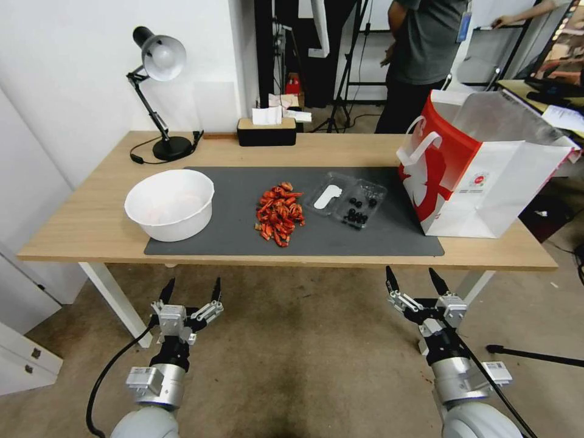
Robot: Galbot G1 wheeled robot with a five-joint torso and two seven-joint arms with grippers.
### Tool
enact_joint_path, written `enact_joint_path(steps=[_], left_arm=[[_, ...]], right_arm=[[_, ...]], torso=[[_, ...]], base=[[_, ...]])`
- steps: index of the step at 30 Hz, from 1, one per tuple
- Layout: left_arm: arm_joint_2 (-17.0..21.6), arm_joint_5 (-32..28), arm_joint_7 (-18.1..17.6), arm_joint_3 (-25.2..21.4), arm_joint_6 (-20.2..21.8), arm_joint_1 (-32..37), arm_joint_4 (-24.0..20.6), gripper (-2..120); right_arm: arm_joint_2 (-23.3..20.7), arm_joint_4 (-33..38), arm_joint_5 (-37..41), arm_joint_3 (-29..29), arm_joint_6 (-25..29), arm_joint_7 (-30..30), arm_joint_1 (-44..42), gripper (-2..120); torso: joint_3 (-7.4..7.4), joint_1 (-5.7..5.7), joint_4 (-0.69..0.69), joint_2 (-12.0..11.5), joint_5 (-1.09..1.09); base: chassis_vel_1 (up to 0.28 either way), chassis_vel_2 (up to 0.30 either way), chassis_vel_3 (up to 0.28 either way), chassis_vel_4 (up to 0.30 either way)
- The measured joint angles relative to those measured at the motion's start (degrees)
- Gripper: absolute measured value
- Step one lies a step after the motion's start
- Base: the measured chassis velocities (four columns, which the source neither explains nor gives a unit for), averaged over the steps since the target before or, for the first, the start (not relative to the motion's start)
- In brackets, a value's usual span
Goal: Close the disposable takeout box, then place it into the delivery bag.
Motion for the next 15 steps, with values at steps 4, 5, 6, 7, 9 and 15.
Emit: enact_joint_path(steps=[4,5,6,7,9,15], left_arm=[[0.0,0.0,0.0,0.0,0.0,0.0,0.0,100],[0.0,0.0,0.0,0.0,0.0,0.0,0.0,100],[0.0,0.0,0.0,0.0,0.0,0.0,0.0,100],[0.0,0.0,0.0,0.0,0.0,0.0,0.0,100],[0.0,0.0,0.0,0.0,0.0,0.0,0.0,100],[0.0,0.0,0.0,0.0,0.0,0.0,0.0,100]], right_arm=[[0.0,0.0,0.0,0.0,0.0,0.0,0.0,100],[0.0,0.0,0.0,0.0,0.0,0.0,0.0,100],[0.0,0.0,0.0,0.0,0.0,0.0,0.0,100],[0.0,0.0,0.0,0.0,0.0,0.0,0.0,100],[0.0,0.0,0.0,0.0,0.0,0.0,0.0,100],[0.0,0.0,0.0,0.0,0.0,0.0,0.0,100]], torso=[[0.0,0.0,0.0,0.0,0.0],[0.0,0.0,0.0,0.0,0.0],[0.0,0.0,0.0,0.0,0.0],[0.0,0.0,0.0,0.0,0.0],[0.0,0.0,0.0,0.0,0.0],[0.0,0.0,0.0,0.0,0.0]], base=[[0.0,0.0,0.0,0.0],[0.0,0.0,0.0,0.0],[0.0,0.0,0.0,0.0],[0.0,0.0,0.0,0.0],[0.0,0.0,0.0,0.0],[0.0,0.0,0.0,0.0]])
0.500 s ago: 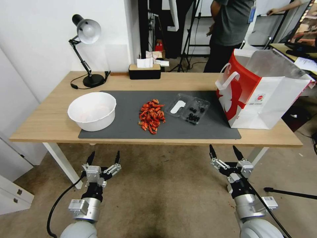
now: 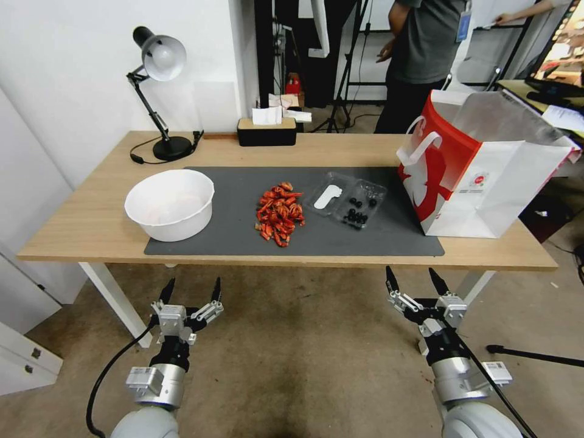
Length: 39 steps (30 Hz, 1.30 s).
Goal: Close the disposable takeout box, then place it into the delivery bag.
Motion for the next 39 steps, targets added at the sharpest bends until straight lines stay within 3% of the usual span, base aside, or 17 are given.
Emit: enact_joint_path(steps=[13,16,18,20,23,29,34,39], left_arm=[[-0.28,0.0,0.07,-0.13,0.67,0.0,-0.33,100],[-1.57,-0.1,0.94,-1.01,3.61,0.0,-1.88,100],[-3.81,-0.37,2.57,-2.55,8.78,0.0,-4.59,100],[-4.27,-0.41,2.91,-2.88,9.86,-0.01,-5.14,100],[-6.76,-0.75,4.66,-4.54,15.56,-0.02,-8.1,100],[-8.96,-0.94,6.26,-5.93,20.46,-0.01,-10.53,100],[-11.46,-1.06,8.56,-7.67,26.5,-0.03,-13.66,100],[-14.96,-1.31,11.78,-10.07,35.1,-0.04,-18.01,100]], right_arm=[[0.25,0.09,-0.16,0.06,-0.36,-0.07,0.0,100],[1.89,1.37,-1.48,0.53,-3.0,-0.73,0.0,100],[3.12,2.01,-2.15,0.91,-4.63,-1.01,0.0,100],[3.53,2.37,-2.5,1.08,-5.33,-1.18,0.01,100],[6.83,4.91,-5.12,2.27,-10.77,-2.42,0.06,100],[10.21,7.11,-7.34,3.55,-15.68,-3.47,0.09,100],[13.82,10.26,-9.95,5.84,-21.83,-4.58,0.24,100],[19.08,14.52,-13.84,9.17,-30.48,-6.32,0.47,100]], torso=[[0.0,0.0,0.0,0.0,0.0],[0.0,0.0,0.0,0.0,0.0],[0.0,0.0,0.0,0.0,0.01],[0.0,0.0,0.0,0.0,0.02],[0.0,0.0,0.0,0.0,0.01],[0.01,0.0,0.0,-0.01,-0.01],[0.0,0.0,0.0,0.0,0.0],[0.0,0.0,0.0,0.0,-0.01]], base=[[0.0,0.0,0.0,0.0],[0.0,0.0,0.0,0.0],[0.0,0.0,0.0,0.0],[0.0,0.0,0.0,0.0],[0.0,0.0,0.0,0.0],[0.0,0.0,0.0,0.0],[0.0,0.0,0.0,0.0],[0.0,0.0,0.0,0.0]])
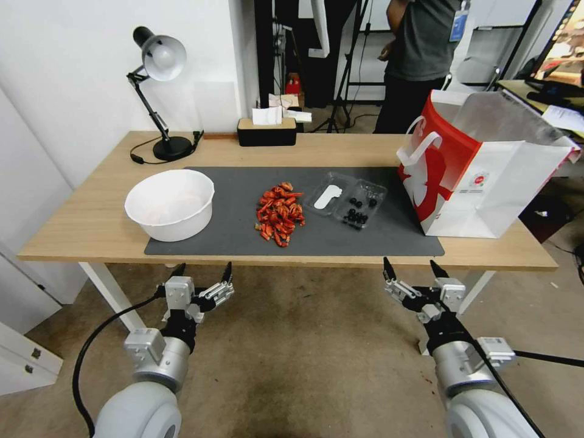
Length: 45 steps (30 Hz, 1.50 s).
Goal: Close the disposable takeout box, then place it into the delivery bag.
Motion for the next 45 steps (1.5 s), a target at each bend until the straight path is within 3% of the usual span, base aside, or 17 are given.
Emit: enact_joint_path(steps=[4,18,23,36,45], left_arm=[[-2.57,-0.24,2.71,-2.28,5.53,0.97,-3.04,100],[-3.02,-0.07,3.28,-2.29,5.95,1.54,-2.85,100],[-3.0,0.98,4.08,-2.24,6.53,1.73,-2.53,100],[-3.08,1.34,5.44,-1.8,2.2,1.5,-0.32,100],[-1.96,1.28,5.61,-0.35,-0.17,0.33,1.41,100]], right_arm=[[3.04,-0.23,-2.65,1.71,-1.28,-1.77,0.33,100],[3.08,-1.54,-3.53,1.67,-0.74,-3.43,0.2,100],[2.66,-1.73,-3.48,1.56,-0.93,-6.59,0.1,100],[0.98,-2.04,-2.9,1.43,-0.85,-8.31,0.48,100],[-5.6,-0.35,8.93,1.05,-2.84,-3.99,2.51,100]], torso=[[0.0,0.0,0.01,0.0,0.02],[0.0,0.0,0.0,0.0,0.01],[0.0,0.0,0.0,0.0,0.01],[0.0,0.0,0.0,0.0,0.01],[0.0,0.0,-0.01,0.0,0.02]], base=[[0.0,0.0,0.0,0.0],[0.0,0.0,0.0,0.0],[0.0,0.0,0.0,0.0],[0.0,0.0,0.0,0.0],[0.0,0.0,0.0,0.0]])
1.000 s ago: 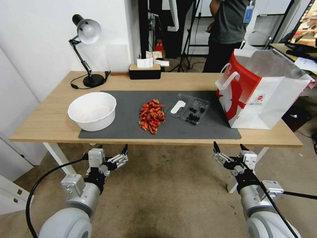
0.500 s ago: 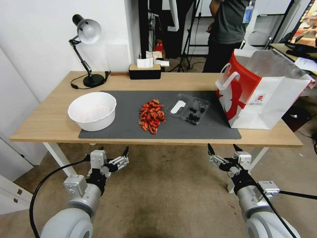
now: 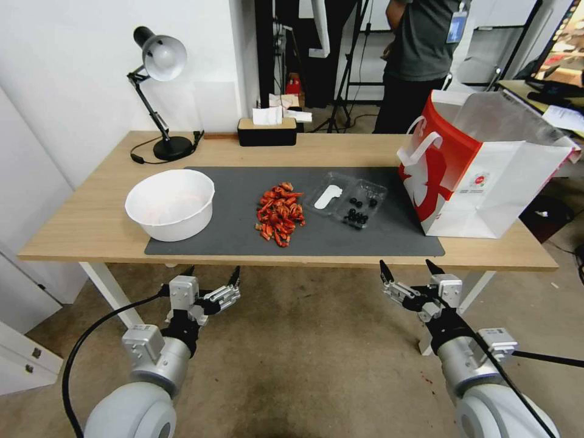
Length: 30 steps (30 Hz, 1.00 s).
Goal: Close the disposable takeout box, then place it into the delivery bag.
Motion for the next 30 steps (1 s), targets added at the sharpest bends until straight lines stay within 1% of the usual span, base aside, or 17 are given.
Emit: enact_joint_path(steps=[1,3,6,7,9,11,13,15,17,21,23,24,25,26,28,29,30], left_arm=[[0.0,0.06,-0.02,0.0,-0.41,0.19,0.09,100],[0.0,0.08,-0.03,-0.01,-0.51,0.25,0.1,100],[0.01,0.31,-0.03,-0.12,-0.8,0.49,0.09,100],[0.02,0.43,-0.03,-0.25,-0.85,0.63,-0.01,100],[0.02,0.47,-0.03,-0.28,-0.86,0.65,-0.06,100],[-0.24,0.72,-0.06,-0.37,-0.88,0.8,-0.14,100],[-0.49,1.27,-0.06,-0.39,-0.73,0.99,-0.29,100],[-0.66,1.62,-0.08,-0.43,-0.55,1.11,-0.35,100],[-1.2,2.55,-0.09,-0.59,-0.18,1.48,-0.51,100],[-1.61,2.86,-0.1,-0.69,-0.13,1.69,-0.6,100],[-2.19,3.15,-0.13,-1.01,-0.14,1.94,-0.64,100],[-2.19,3.15,-0.13,-1.01,-0.14,1.94,-0.64,100],[-2.41,3.31,-0.15,-1.22,-0.22,2.04,-0.63,100],[-2.41,3.31,-0.15,-1.22,-0.22,2.04,-0.63,100],[-2.62,3.4,-0.16,-1.49,-0.27,2.13,-0.49,100],[-2.62,3.4,-0.16,-1.49,-0.27,2.13,-0.49,100],[-2.75,3.46,-0.17,-1.64,-0.3,2.21,-0.39,100]], right_arm=[[-2.44,0.74,3.45,-0.42,-1.2,1.82,1.16,100],[-2.79,0.79,3.8,-0.47,-1.29,1.99,1.34,100],[-5.98,0.84,6.33,-0.89,-1.19,2.75,2.71,100],[-8.67,0.14,8.82,-1.33,-0.27,3.25,4.09,100],[-9.56,-0.24,9.71,-1.51,0.1,3.54,4.65,100],[-13.91,-2.49,14.92,-2.9,1.79,5.57,8.46,100],[-16.03,-3.67,18.05,-3.74,2.13,6.69,11.0,100],[-16.98,-4.21,19.48,-4.23,2.14,7.35,12.34,100],[-20.04,-6.33,24.07,-6.86,0.99,10.72,17.89,100],[-21.38,-7.65,25.65,-9.2,-1.26,14.37,21.73,100],[-22.48,-9.18,26.13,-12.48,-5.92,20.63,26.5,100],[-22.48,-9.18,26.13,-12.48,-5.92,20.63,26.5,100],[-22.99,-9.94,27.23,-14.22,-8.87,25.15,29.45,100],[-22.99,-9.94,27.23,-14.22,-8.87,25.15,29.45,100],[-23.51,-11.14,30.78,-16.94,-13.18,32.54,34.48,100],[-23.51,-11.14,30.78,-16.94,-13.18,32.54,34.48,100],[-23.79,-12.5,33.82,-19.08,-15.9,37.77,38.42,100]], torso=[[0.0,0.0,0.02,0.0,-0.01],[0.0,0.0,0.02,0.0,-0.01],[0.0,0.0,0.0,0.0,0.0],[0.0,0.0,0.0,0.0,-0.01],[0.0,0.0,0.0,0.0,0.0],[0.0,0.0,0.0,0.0,0.0],[0.0,0.0,0.0,0.0,0.0],[0.0,0.0,0.0,0.0,0.0],[0.0,0.0,0.0,0.0,-0.01],[0.0,0.01,0.02,-0.01,-0.01],[0.01,0.0,-0.01,0.0,-0.01],[0.01,0.0,-0.01,0.0,-0.01],[0.01,0.0,-0.01,0.0,0.0],[0.01,0.0,-0.01,0.0,0.0],[0.0,0.0,0.0,0.0,-0.01],[0.0,0.0,0.0,0.0,-0.01],[0.01,0.0,0.02,0.0,-0.01]], base=[[0.0,0.0,0.0,0.0],[0.0,0.0,0.0,0.0],[0.0,0.0,0.0,0.0],[0.0,0.0,0.0,0.0],[0.0,0.0,0.0,0.0],[0.0,0.0,0.0,0.0],[0.0,0.0,0.0,0.0],[0.0,0.0,0.0,0.0],[0.0,0.0,0.0,0.0],[0.0,0.0,0.0,0.0],[0.0,0.0,0.0,0.0],[0.0,0.0,0.0,0.0],[0.0,0.0,0.0,0.0],[0.0,0.0,0.0,0.0],[0.0,0.0,0.0,0.0],[0.0,0.0,0.0,0.0],[0.0,0.0,0.0,0.0]])
